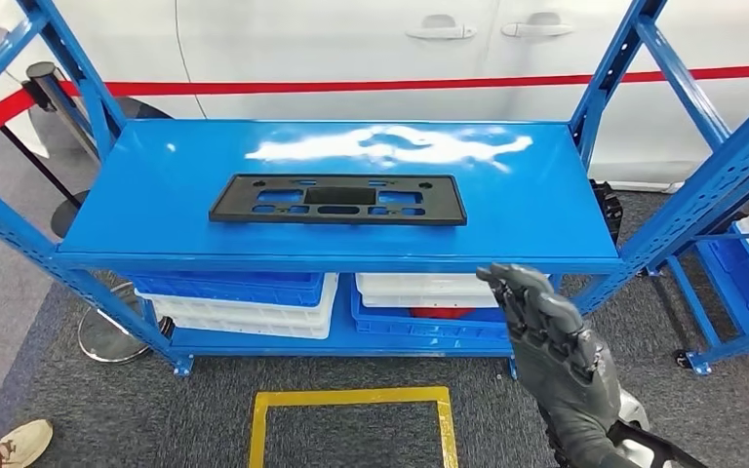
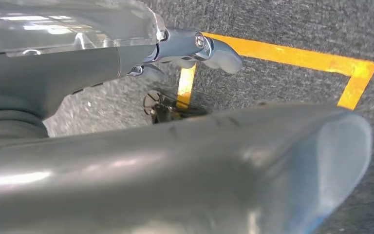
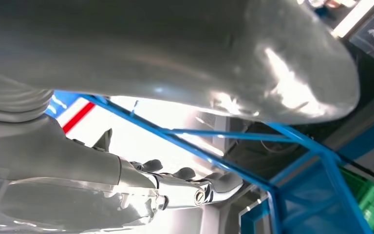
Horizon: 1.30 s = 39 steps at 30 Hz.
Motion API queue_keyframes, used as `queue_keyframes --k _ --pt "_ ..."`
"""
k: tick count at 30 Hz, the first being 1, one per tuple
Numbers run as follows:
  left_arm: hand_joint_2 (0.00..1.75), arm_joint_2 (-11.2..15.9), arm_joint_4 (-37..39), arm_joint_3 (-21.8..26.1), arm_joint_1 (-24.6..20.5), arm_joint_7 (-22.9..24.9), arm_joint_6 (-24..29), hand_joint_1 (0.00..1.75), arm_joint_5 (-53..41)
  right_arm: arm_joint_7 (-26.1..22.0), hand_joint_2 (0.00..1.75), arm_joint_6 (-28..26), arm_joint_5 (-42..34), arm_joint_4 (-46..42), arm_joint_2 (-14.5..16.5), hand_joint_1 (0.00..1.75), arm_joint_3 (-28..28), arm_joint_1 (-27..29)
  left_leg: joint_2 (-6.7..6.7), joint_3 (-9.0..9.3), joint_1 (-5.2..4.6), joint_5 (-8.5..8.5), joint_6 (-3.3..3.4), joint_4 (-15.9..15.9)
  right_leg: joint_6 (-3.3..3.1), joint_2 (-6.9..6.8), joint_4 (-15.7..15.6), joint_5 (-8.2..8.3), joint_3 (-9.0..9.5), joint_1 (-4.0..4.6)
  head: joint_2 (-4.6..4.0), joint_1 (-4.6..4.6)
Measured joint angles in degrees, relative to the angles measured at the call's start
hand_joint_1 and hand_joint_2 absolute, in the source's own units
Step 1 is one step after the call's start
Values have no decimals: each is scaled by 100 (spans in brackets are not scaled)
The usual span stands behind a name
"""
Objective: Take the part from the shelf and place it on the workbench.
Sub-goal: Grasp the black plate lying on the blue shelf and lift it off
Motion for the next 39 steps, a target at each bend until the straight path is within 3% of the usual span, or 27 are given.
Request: queue_keyframes --k 2,4,6,8,9,10,12,13,18,20,22,23,24,25,27,28,30,33,35,37,39 --pt "0 7 1 34 18 -26 -2 0 -28 -1 0 -63 -25 33 -90 0 128 -54 14 10 1 -28 -71 -5 -41 -32 -62 7 45 -16 0 -2" --pt "0 10 2 89 6 -55 -7 0 -74 1 0 -120 -68 68 -160 0 228 -76 183 -107 -8 -206 -123 289 -105 -87 -142 11 125 -49 0 -38" --pt "0 7 3 144 -17 -68 -11 0 -96 2 0 -130 -146 104 -231 0 290 -75 345 -474 17 -509 -159 996 -153 -158 -159 -17 174 -43 0 -72" --pt "0 7 3 187 -11 -73 -12 0 -98 2 0 -121 -207 132 -292 0 311 -68 384 -790 37 -611 -195 1514 -161 -205 -152 -58 207 -34 0 -72" --pt "0 7 3 205 0 -74 -11 0 -98 2 0 -121 -224 141 -313 0 317 -68 395 -806 44 -501 -207 1481 -155 -215 -146 -82 231 -34 0 -72" --pt "0 7 3 219 12 -76 -10 0 -97 2 0 -121 -234 147 -331 0 323 -67 405 -710 50 -296 -210 1229 -144 -220 -141 -110 264 -35 0 -73" --pt "0 7 4 237 20 -80 -8 0 -95 2 0 -110 -239 149 -355 0 332 -68 419 -378 47 89 -191 472 -102 -229 -126 -176 328 -26 -1 -72" --pt "0 7 4 245 17 -81 -7 0 -95 2 0 -104 -237 149 -365 0 334 -67 419 -247 37 169 -164 199 -73 -232 -120 -203 343 -20 -1 -72" --pt "0 0 6 280 23 -81 2 0 -122 -3 0 -95 -207 146 -385 0 334 -62 411 -57 26 114 16 -66 86 -243 41 -258 343 -26 0 -62" --pt "0 -8 6 283 22 -80 5 0 -126 -9 0 -94 -193 144 -392 0 329 -56 414 26 33 88 76 -97 127 -253 535 -496 88 -41 0 -56" --pt "0 -9 6 290 18 -78 9 0 -128 -12 0 -93 -186 143 -398 0 317 -22 414 65 27 45 109 -96 153 -256 1263 -774 -377 -44 -1 -55" --pt "0 -9 6 296 19 -78 12 0 -128 -12 0 -92 -184 143 -400 0 308 0 412 92 23 17 112 -95 162 -257 1492 -808 -560 -45 -1 -55" --pt "0 -10 6 303 21 -76 15 0 -128 -12 0 -92 -184 143 -401 0 300 14 410 128 22 -15 108 -93 166 -259 1517 -727 -643 -46 -1 -55" --pt "0 -11 6 310 24 -73 17 0 -128 -12 0 -92 -184 143 -402 0 293 21 407 179 22 -52 97 -93 165 -264 1331 -537 -612 -46 -1 -55" --pt "0 -21 6 322 29 -65 19 0 -130 -12 0 -90 -184 140 -404 0 279 25 403 302 19 -142 58 -92 128 -276 605 -59 -351 -37 0 -54" --pt "0 -28 7 325 25 -62 22 0 -130 -12 0 -84 -185 137 -404 0 269 26 401 340 14 -184 29 -87 94 -284 292 41 -236 -20 0 -52" --pt "0 -38 9 332 13 -54 32 0 -127 -13 0 -46 -186 127 -404 0 244 48 402 377 2 -248 -44 -73 11 -291 37 64 -149 12 0 -51" --pt "0 -39 10 338 4 -46 37 0 -124 -21 0 6 -181 99 -404 0 212 77 413 410 4 -325 -134 53 -97 -280 -12 35 -40 -4 0 -55" --pt "0 -43 10 341 -8 -45 36 0 -126 -32 0 10 -175 83 -403 0 196 78 419 181 18 -503 -177 524 -157 -289 -41 -17 69 -16 0 -70" --pt "0 -48 10 342 -7 -45 32 0 -129 -47 0 11 -162 82 -402 0 190 87 420 -283 22 -765 -207 1259 -192 -296 -43 -89 134 -6 0 -83" --pt "0 -48 10 342 10 -46 19 0 -132 -55 0 9 -138 83 -400 0 189 103 420 -632 23 -809 -215 1643 -200 -286 -42 -164 209 7 0 -82"
